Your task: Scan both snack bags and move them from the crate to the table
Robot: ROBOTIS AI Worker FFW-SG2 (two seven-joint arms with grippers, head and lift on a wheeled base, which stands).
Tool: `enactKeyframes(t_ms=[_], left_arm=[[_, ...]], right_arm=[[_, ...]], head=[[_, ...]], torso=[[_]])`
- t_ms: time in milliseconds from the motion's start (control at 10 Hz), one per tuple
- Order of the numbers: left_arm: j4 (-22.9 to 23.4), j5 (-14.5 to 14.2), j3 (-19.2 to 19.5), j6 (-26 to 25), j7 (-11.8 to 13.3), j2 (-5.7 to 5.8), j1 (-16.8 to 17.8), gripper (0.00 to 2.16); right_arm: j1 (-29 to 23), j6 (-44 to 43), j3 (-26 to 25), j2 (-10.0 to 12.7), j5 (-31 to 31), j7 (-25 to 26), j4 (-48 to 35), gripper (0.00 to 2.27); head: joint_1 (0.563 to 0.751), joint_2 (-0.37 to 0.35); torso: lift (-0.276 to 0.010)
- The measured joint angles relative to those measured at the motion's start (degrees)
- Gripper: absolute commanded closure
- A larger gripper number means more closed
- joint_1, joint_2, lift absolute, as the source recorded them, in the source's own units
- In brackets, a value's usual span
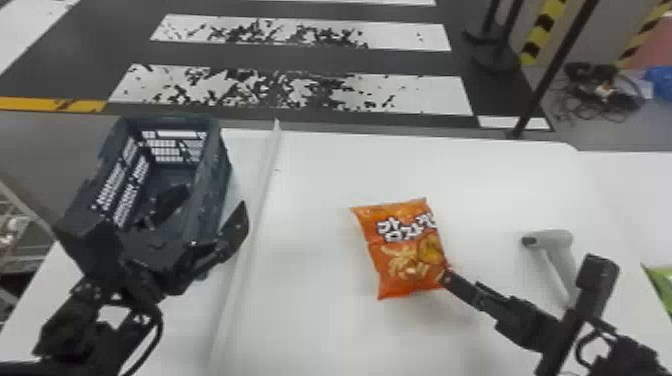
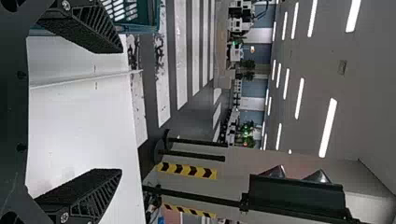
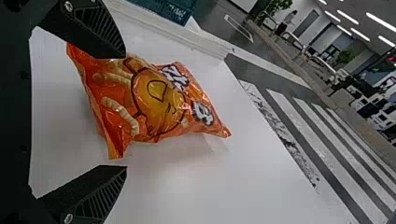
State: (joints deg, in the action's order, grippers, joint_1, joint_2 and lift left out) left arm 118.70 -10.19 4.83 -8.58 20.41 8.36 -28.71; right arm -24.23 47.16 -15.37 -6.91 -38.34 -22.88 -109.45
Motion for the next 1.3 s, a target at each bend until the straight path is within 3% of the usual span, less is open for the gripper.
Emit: enactKeyframes(t_ms=[500, 600, 700, 800, 1000, 1300], left_arm=[[-1.96, -0.09, -0.32, 0.0, 0.27, 0.34, 0.87, 0.09], [-2.24, -0.09, -0.41, 0.0, 0.33, 0.34, 0.93, 0.09], [-2.4, -0.09, -0.43, 0.0, 0.37, 0.34, 0.94, 0.09], [-2.54, -0.09, -0.47, 0.0, 0.41, 0.34, 0.94, 0.09], [-2.93, -0.09, -0.52, 0.0, 0.42, 0.34, 0.94, 0.09], [-3.25, -0.09, -0.5, 0.0, 0.42, 0.27, 0.94, 0.09]], right_arm=[[6.06, 7.51, 1.39, -0.21, 1.11, 1.02, 4.37, 0.17], [7.82, 8.83, 1.56, -0.21, 0.88, 1.37, 5.71, 0.54], [9.67, 9.6, 1.77, -0.21, 0.71, 1.93, 7.36, 1.21], [11.49, 10.09, 1.92, -0.27, 0.57, 2.56, 9.1, 2.18], [13.27, 10.58, 2.04, -0.48, 1.09, 3.26, 10.89, 2.26], [13.12, 4.24, 1.19, -0.48, -0.31, 2.2, 11.95, 2.26]], head=[[0.695, 0.02], [0.695, 0.024], [0.695, 0.025], [0.695, 0.025], [0.695, 0.019], [0.695, 0.001]], torso=[[-0.088], [-0.088], [-0.088], [-0.088], [-0.088], [-0.088]])
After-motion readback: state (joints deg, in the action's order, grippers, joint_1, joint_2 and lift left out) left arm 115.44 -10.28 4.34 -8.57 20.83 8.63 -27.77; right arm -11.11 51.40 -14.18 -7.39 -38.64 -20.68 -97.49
